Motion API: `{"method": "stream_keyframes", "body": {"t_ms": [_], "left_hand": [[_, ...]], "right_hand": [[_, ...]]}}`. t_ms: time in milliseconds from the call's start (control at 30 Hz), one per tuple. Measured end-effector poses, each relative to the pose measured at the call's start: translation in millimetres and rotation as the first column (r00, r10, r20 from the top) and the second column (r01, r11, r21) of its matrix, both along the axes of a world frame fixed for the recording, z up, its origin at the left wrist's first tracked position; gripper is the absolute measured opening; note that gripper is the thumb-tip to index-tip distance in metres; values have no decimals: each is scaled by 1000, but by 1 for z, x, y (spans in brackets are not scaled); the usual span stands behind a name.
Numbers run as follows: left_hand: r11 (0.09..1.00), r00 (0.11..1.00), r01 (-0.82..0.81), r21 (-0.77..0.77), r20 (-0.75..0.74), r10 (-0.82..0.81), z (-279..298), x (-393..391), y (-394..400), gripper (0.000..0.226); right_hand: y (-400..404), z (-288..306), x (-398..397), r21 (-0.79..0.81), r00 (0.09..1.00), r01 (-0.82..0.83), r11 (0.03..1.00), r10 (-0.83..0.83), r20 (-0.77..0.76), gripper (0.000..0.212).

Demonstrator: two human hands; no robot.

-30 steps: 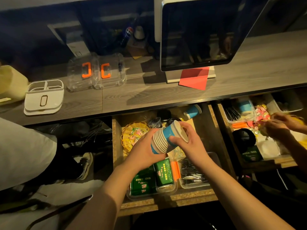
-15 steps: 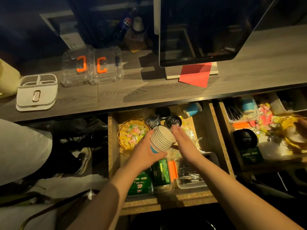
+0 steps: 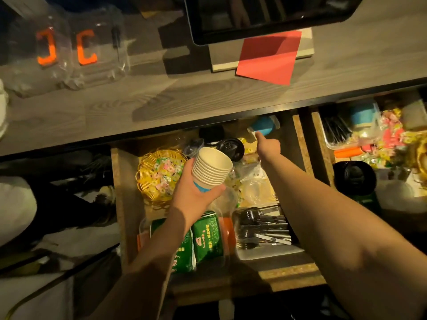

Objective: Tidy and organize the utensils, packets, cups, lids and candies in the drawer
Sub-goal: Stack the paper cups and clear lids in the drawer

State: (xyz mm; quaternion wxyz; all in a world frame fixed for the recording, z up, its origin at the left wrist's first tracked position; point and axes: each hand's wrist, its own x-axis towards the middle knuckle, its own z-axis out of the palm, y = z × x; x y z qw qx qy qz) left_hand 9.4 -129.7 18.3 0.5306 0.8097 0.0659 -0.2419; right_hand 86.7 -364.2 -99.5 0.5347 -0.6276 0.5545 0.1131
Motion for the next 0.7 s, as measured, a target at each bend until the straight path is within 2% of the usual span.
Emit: {"method": "stream_keyframes", "body": {"t_ms": [167,267,367,467,500,533,567,600,700], "left_hand": [[1000,1000,-15,15,14,14,-20,3,-2,80],[998,999,-2,67,42,-1,-28,4,-1,80],[996,999,-17,84,40,13,-35,8,2,83],[994,999,-4,112,51,-2,-41,11,7,83],[993,999,-2,119,53,-5,-43,12,8,82],[992,999,-5,125,50,-1,-44,12,10,82],[991,999,-13,134,48,6,-45,14,13,82],[989,999,-16,144,41,10,-45,14,15,81],[991,1000,-13,137,-3,14,-40,16,16,80]], "right_hand": [[-5,-21,28,-2,995,92,996,-92,-43,80],[-11,-30,36,-25,989,127,992,-129,-72,66],[-12,-24,44,4,997,74,997,-73,-32,41],[-8,-10,54,33,998,52,998,-51,-45,38],[-6,-10,55,-95,981,-134,986,118,-151,39],[-7,-13,56,-105,983,-102,989,85,-160,41],[-7,-12,58,12,990,110,994,-108,-94,43],[-10,-16,55,104,989,149,983,-146,-34,45],[-6,-9,35,139,980,201,970,-200,-18,64]]}}
